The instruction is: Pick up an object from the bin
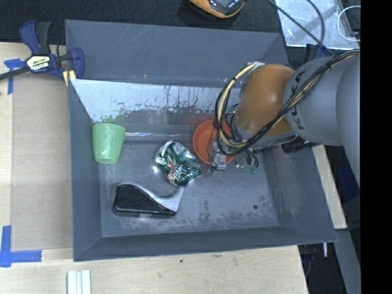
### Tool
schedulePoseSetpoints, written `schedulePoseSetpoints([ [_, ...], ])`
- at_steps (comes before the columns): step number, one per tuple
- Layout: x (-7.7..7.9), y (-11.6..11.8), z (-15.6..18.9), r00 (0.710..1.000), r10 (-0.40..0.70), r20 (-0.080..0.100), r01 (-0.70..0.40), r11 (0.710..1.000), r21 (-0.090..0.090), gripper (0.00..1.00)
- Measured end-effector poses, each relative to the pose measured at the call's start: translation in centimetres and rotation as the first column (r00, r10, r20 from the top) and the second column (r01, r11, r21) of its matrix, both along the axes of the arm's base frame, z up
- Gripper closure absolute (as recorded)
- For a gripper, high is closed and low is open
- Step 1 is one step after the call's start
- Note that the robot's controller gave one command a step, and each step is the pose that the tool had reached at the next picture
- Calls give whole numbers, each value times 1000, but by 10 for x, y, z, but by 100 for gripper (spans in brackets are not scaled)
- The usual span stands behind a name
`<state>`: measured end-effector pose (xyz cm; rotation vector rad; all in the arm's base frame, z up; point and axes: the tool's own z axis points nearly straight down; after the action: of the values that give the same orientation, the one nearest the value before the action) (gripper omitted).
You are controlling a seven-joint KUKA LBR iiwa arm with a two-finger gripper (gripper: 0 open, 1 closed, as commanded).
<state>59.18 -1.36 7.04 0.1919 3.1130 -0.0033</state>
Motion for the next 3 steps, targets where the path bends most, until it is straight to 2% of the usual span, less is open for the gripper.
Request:
schedulePoseSetpoints([
  [1, 0, 0, 0, 1000, 0, 0, 0, 1000, 0, 100],
  [2, 23, -76, -2, 985, 171, -8, -171, 985, -1, 100],
  [3, 18, -42, -1, 982, -188, -12, 188, 982, 3, 100],
])
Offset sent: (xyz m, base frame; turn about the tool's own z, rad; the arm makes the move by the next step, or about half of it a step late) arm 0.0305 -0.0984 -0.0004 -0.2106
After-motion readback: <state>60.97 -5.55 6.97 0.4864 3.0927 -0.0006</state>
